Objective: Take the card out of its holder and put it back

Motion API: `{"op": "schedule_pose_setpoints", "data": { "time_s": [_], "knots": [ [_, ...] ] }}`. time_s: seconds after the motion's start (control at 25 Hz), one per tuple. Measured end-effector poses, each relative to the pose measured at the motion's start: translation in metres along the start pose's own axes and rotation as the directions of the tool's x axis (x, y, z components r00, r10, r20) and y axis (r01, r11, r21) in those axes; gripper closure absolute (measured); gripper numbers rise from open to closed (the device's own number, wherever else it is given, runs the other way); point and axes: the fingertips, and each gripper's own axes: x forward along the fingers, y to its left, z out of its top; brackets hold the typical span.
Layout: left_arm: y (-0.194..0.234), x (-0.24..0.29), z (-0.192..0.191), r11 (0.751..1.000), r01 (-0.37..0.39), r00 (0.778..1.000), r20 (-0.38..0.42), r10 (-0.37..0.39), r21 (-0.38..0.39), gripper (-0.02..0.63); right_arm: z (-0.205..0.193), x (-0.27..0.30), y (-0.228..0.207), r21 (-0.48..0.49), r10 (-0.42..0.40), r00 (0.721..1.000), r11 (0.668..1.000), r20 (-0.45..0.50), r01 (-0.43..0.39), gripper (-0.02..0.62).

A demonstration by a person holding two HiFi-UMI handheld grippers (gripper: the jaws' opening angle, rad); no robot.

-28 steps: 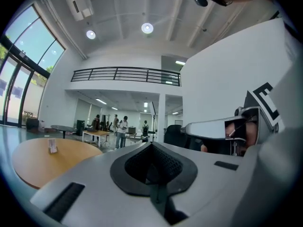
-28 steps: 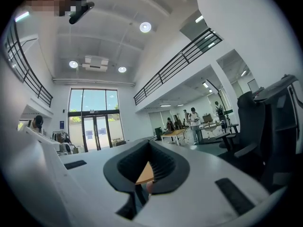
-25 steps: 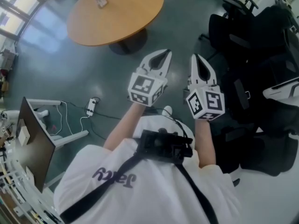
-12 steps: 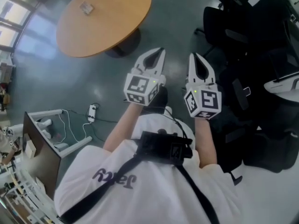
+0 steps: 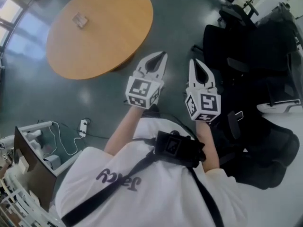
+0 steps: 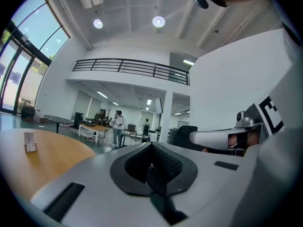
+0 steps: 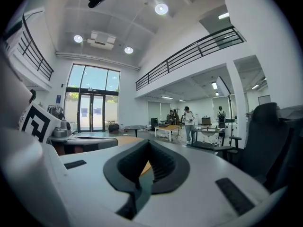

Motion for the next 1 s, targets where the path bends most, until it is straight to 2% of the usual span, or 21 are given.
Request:
{"op": "schedule_pose_setpoints", "data": {
  "time_s": [0.28, 0.36, 0.52, 0.64, 0.8, 1.0],
  "knots": [
    [0.069, 0.050, 0.012, 1.000, -0.030, 0.999, -0.014, 0.030, -0.005, 0.592, 0.013, 0.085, 0.006, 0.001, 0.024, 1.000, 1.000, -0.018, -0.024, 0.574],
    [0.080, 0.056, 0.014, 0.999, -0.039, 0.999, -0.018, 0.039, -0.028, 0.594, 0.015, 0.102, 0.009, 0.002, 0.044, 0.999, 0.999, -0.027, -0.044, 0.574],
    [0.098, 0.060, 0.015, 0.995, -0.090, 0.996, -0.023, 0.089, -0.052, 0.594, 0.023, 0.133, 0.017, 0.006, 0.134, 0.990, 0.991, -0.038, -0.133, 0.574],
    [0.115, 0.066, 0.022, 0.987, -0.146, 0.989, -0.025, 0.144, -0.064, 0.594, 0.029, 0.164, 0.026, -0.009, 0.223, 0.974, 0.975, -0.050, -0.224, 0.574],
    [0.147, 0.071, 0.030, 0.955, -0.285, 0.958, -0.005, 0.286, -0.079, 0.594, 0.038, 0.211, 0.040, -0.043, 0.346, 0.935, 0.936, -0.075, -0.350, 0.574],
    [0.195, 0.083, 0.051, 0.887, -0.453, 0.889, 0.023, 0.457, -0.094, 0.594, 0.054, 0.268, 0.057, -0.076, 0.494, 0.865, 0.862, -0.091, -0.500, 0.574]
  ]
}}
